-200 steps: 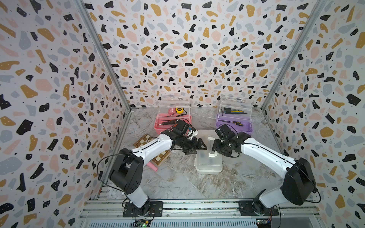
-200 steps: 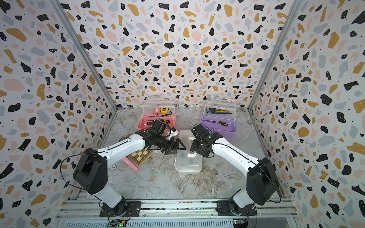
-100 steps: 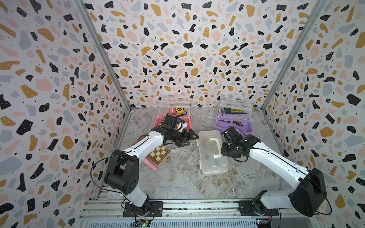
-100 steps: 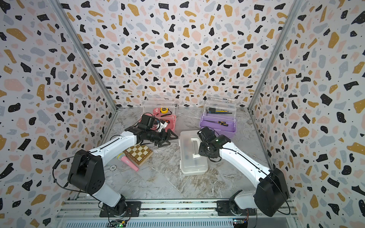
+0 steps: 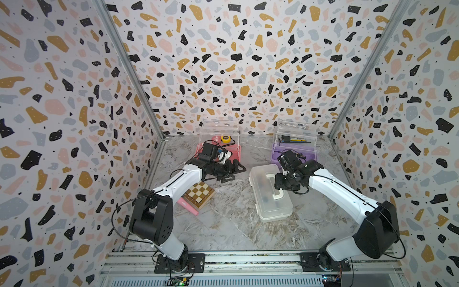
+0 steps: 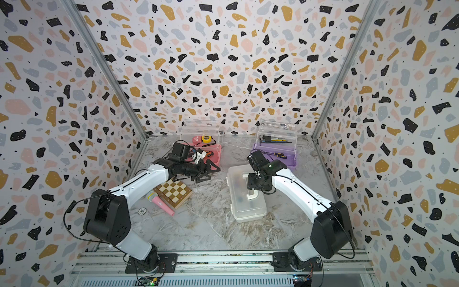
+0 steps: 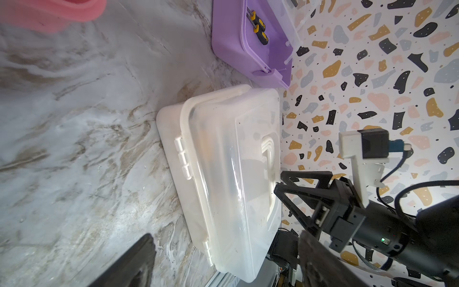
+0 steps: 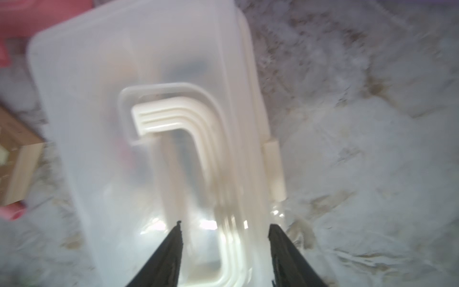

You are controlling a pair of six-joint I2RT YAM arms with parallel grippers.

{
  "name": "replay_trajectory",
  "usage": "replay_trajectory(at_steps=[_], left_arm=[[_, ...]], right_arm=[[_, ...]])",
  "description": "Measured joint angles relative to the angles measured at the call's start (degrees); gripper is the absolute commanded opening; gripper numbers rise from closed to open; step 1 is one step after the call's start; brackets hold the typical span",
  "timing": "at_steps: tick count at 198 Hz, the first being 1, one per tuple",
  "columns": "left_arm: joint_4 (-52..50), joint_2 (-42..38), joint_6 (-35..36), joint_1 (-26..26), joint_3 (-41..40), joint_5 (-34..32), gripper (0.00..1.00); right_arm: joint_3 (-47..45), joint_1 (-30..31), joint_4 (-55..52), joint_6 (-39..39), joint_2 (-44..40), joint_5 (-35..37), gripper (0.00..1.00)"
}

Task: Close toolboxes
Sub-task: Move the toolbox to the center of the board.

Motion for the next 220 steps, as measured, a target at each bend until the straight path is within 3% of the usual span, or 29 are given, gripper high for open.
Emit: replay_trajectory(at_steps=[20, 53, 111, 137, 174, 220], left_arm=[[0.0, 0.0, 0.0, 0.4, 0.0, 0.1, 0.89], [0.2, -0.1, 0.0, 0.9, 0.0, 0.2, 0.89], [0.5, -1.2, -0.1, 1.9, 0.0, 0.2, 0.89], [1.1, -1.9, -0.1, 2.3, -0.3, 0.3, 0.89], [1.7, -1.9, -0.1, 2.8, -1.2, 0.4, 0.89], [1.7, -1.9, -0.1, 3.2, -1.2, 0.3, 0.89]], right_arm=[[0.6, -0.2, -0.3, -0.6, 1.9, 1.0, 0.51], [1.5, -0.1, -1.2, -2.9, 2.6, 3.0, 0.31], [-4.7, -1.4, 0.6, 0.4, -3.1, 6.2, 0.28], [-8.9, -6.3, -1.1, 2.0, -8.3, 6.7, 0.24], [-13.7, -16.0, -4.3, 3.3, -15.3, 8.2, 0.25], [-14.2, -27.8, -6.6, 1.0, -16.7, 6.6, 0.25]])
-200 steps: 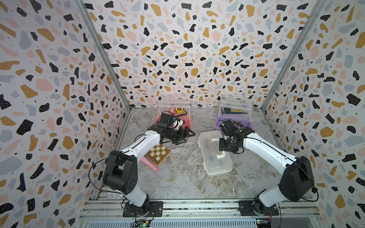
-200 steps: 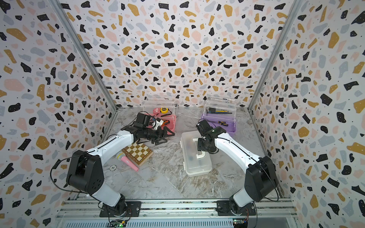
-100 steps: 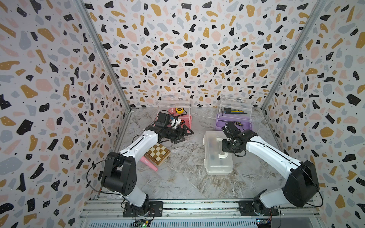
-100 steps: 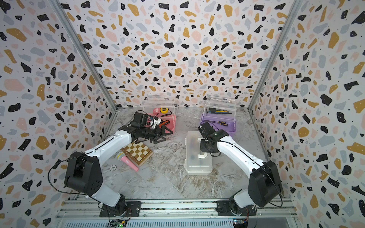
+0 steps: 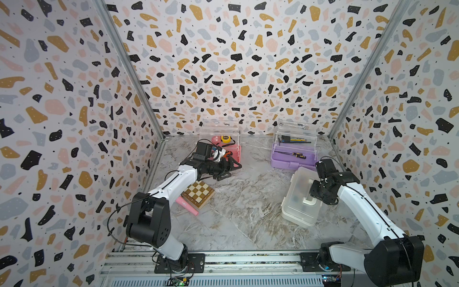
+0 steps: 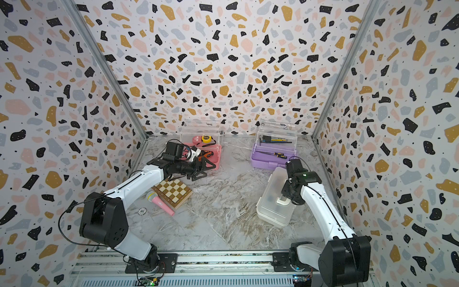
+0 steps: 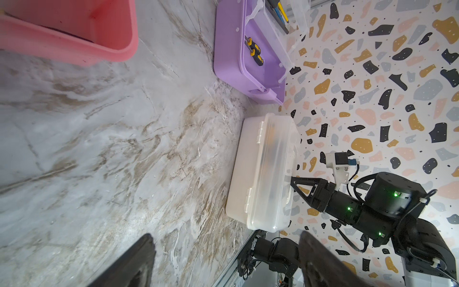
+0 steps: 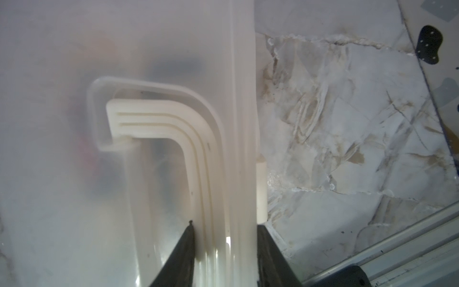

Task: Close toolboxes
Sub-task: Move the toolbox to the center of the board.

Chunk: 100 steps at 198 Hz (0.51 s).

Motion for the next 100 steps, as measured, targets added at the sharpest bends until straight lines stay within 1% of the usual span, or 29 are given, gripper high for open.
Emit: replay_trajectory(at_steps=[14, 28, 36, 45, 56, 61, 64, 68, 72, 74, 78, 100], left_arm=[[-0.2, 0.0, 0.0, 0.1, 0.1, -0.3, 0.89], [-0.6, 0.4, 0.6, 0.2, 1.1, -1.1, 0.89], [-1.0, 0.8, 1.0, 0.2, 2.0, -1.7, 0.89], [-1.3, 1.5, 1.6, 0.2, 3.3, -2.6, 0.89], [-1.4, 2.4, 2.2, 0.2, 4.8, -3.9, 0.89], [-1.5, 2.9, 2.7, 0.2, 5.5, -4.6, 0.89], [-1.5, 3.2, 2.8, 0.2, 5.9, -4.9, 0.89], [-1.6, 3.7, 3.2, 0.2, 6.5, -5.6, 0.89], [-1.8, 4.3, 3.6, 0.2, 7.3, -6.1, 0.89], [-1.9, 4.7, 3.7, 0.2, 7.7, -6.4, 0.89], [-1.9, 5.3, 4.1, 0.2, 8.5, -7.0, 0.9], [-2.2, 10.1, 6.5, 0.2, 13.9, -9.9, 0.91]], right_arm=[[0.3, -3.8, -0.2, -1.2, 0.2, -0.4, 0.28], [0.9, -6.6, -0.9, -2.1, 0.7, 0.0, 0.38], [1.5, -7.5, -1.5, -2.5, 1.3, 0.3, 0.42], [2.5, -8.2, -2.4, -2.7, 2.1, 1.0, 0.45], [4.2, -8.3, -3.4, -2.7, 3.1, 1.3, 0.53], [5.2, -8.3, -3.5, -2.6, 3.5, 1.2, 0.61], [5.9, -8.3, -3.5, -2.9, 3.6, 1.2, 0.68], [6.9, -8.3, -3.5, -2.6, 3.9, 1.1, 0.8], [8.0, -8.3, -3.5, -3.0, 4.1, 1.1, 0.95], [8.5, -8.3, -3.5, -2.7, 4.2, 1.1, 0.98], [9.6, -8.3, -3.4, -2.9, 4.3, 1.0, 1.0], [13.7, -8.2, -3.0, -3.1, 4.6, -0.1, 1.0]])
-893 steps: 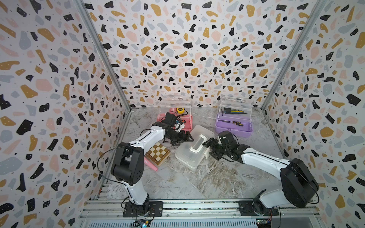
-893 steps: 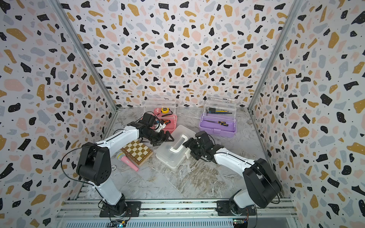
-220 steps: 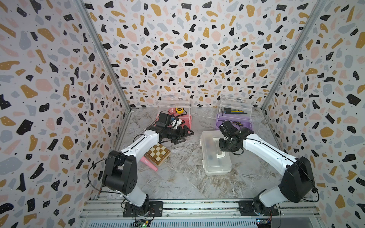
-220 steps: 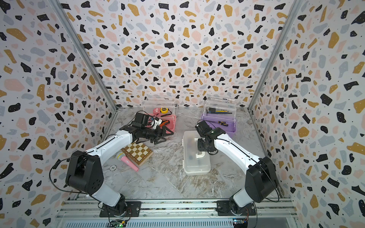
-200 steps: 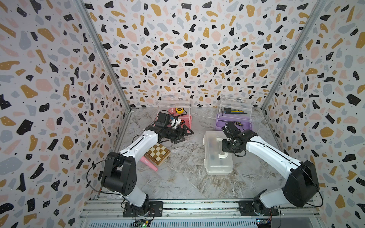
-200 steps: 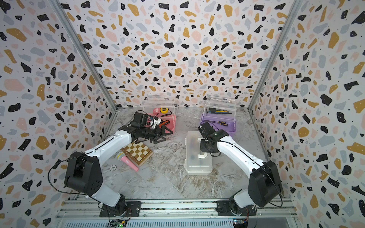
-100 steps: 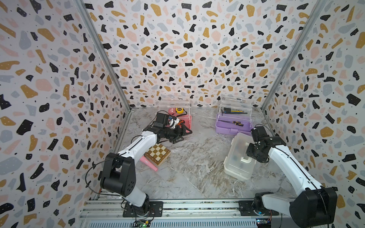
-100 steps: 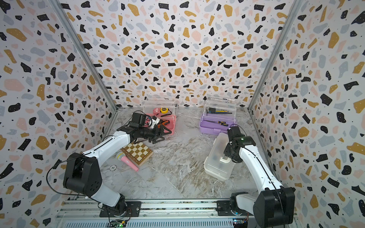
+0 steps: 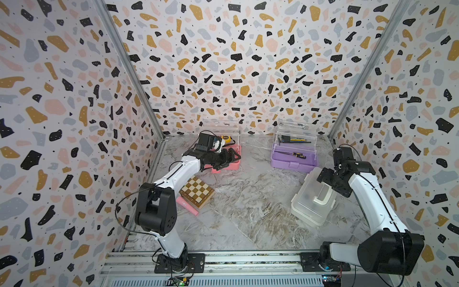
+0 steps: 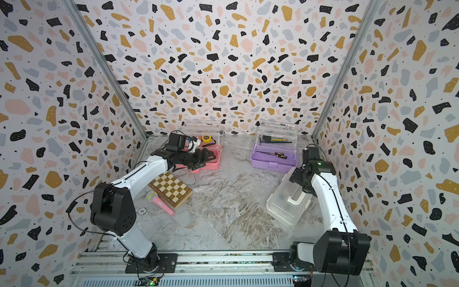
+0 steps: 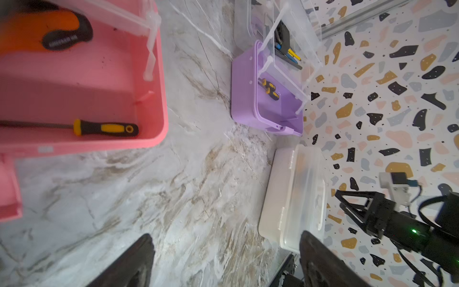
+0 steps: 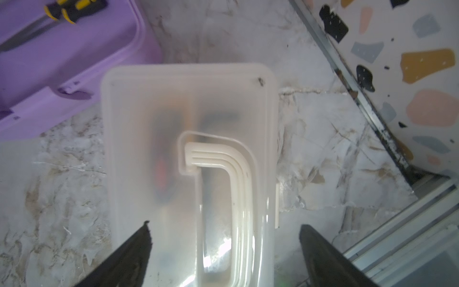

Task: Close toolboxes
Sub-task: Move the toolbox to the center of the board.

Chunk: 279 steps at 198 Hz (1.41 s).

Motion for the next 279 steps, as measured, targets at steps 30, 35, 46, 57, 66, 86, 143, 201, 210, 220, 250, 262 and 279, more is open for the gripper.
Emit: replay_trajectory(at_steps=[30, 35, 46, 57, 66, 86, 143, 201, 210, 220, 250, 262, 279], left_arm=[[-1.4, 7.5, 4.2, 0.0, 7.8, -2.8, 0.99], [-1.7, 8.7, 5.1, 0.0, 9.0, -3.3, 0.99], [-2.7, 11.4, 6.9, 0.0, 11.8, -4.3, 0.99], [-3.8, 13.7, 8.6, 0.0, 14.3, -5.2, 0.99], [-4.8, 15.5, 10.1, -0.1, 16.3, -6.3, 0.99], [-7.0, 19.1, 13.4, -0.5, 20.2, -8.3, 0.99], [-15.1, 27.9, 21.8, -4.5, 30.4, -13.2, 0.99], [-14.1, 27.8, 19.7, -10.8, 28.1, -12.8, 0.99], [-11.9, 26.8, 17.9, -11.4, 25.9, -11.7, 0.99], [-9.3, 25.4, 15.1, -12.2, 22.9, -10.2, 0.99], [-4.4, 23.0, 7.1, -16.6, 18.1, -6.4, 0.99], [-3.3, 22.9, 3.9, -18.9, 17.9, -5.1, 0.99], [-1.6, 22.9, -0.8, -22.4, 17.8, -3.3, 0.99]], right_arm=[[1.9, 0.0, 1.2, -0.2, 0.2, -5.6, 0.99], [1.9, 0.0, 1.6, -0.2, 0.1, -6.8, 0.98], [1.3, 0.0, 3.0, -0.1, -0.1, -9.2, 0.98], [1.2, 0.0, 3.8, 0.1, -0.1, -11.4, 0.98], [1.2, 0.0, 4.4, 0.3, -0.1, -12.4, 0.99], [1.4, 0.5, 4.7, 0.5, 0.2, -12.6, 1.0], [4.9, 2.5, 5.4, -0.9, 4.2, -13.1, 1.0], [4.9, 6.0, 6.7, -2.3, 4.8, -14.8, 0.85], [4.9, 6.3, 6.9, -2.5, 5.0, -15.1, 0.82], [5.0, 6.6, 6.9, -2.6, 5.3, -15.4, 0.81], [5.4, 7.7, 6.8, -2.9, 6.0, -15.6, 0.77], [5.4, 8.4, 6.6, -2.6, 5.9, -15.7, 0.75], [5.3, 9.5, 6.6, -1.7, 5.5, -15.7, 0.73]])
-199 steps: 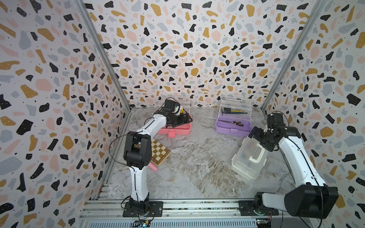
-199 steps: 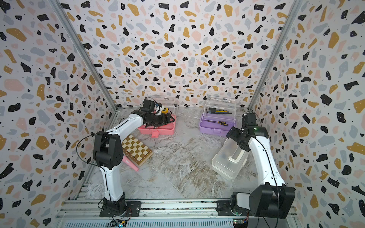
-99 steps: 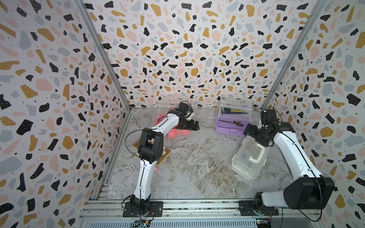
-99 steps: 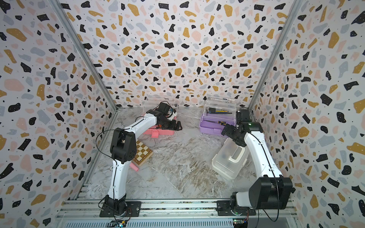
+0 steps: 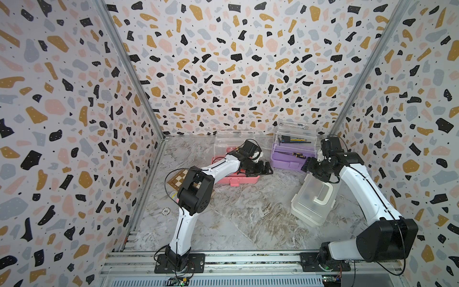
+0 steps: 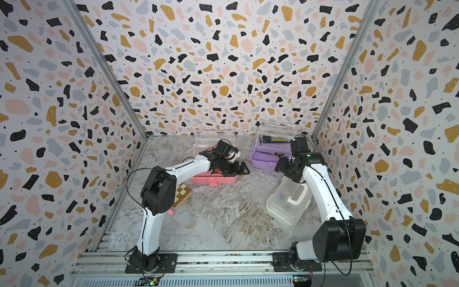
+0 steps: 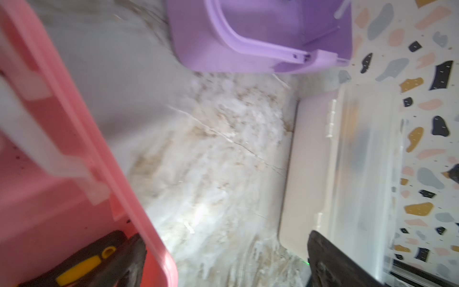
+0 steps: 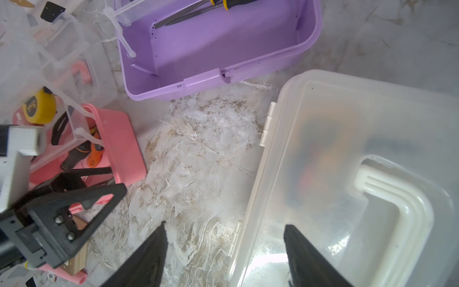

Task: Close toolboxes
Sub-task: Move the toolbox to the center of the board.

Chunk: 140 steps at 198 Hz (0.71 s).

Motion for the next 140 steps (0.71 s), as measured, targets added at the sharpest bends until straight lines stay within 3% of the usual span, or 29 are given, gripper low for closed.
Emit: replay_trajectory(at_steps=[31, 57, 92, 140], left_arm=[[1.4, -0.5, -6.0, -3.9, 0.9, 1.9, 0.99], [0.8, -4.6, -8.3, -2.9, 0.8, 2.3, 0.99], [1.6, -16.7, -8.4, 5.7, -3.6, 2.2, 0.99], [3.3, -29.6, -7.3, 19.4, -17.9, 1.5, 0.99]], right_arm=[[-2.2, 2.8, 0.2, 3.1, -4.5, 1.3, 0.68], [-4.2, 6.6, 0.0, 7.0, -8.7, 3.0, 0.66], [-5.6, 15.9, 2.1, 14.3, -8.8, 5.8, 0.65], [-8.9, 25.0, 8.3, 26.8, -3.4, 7.7, 0.63]])
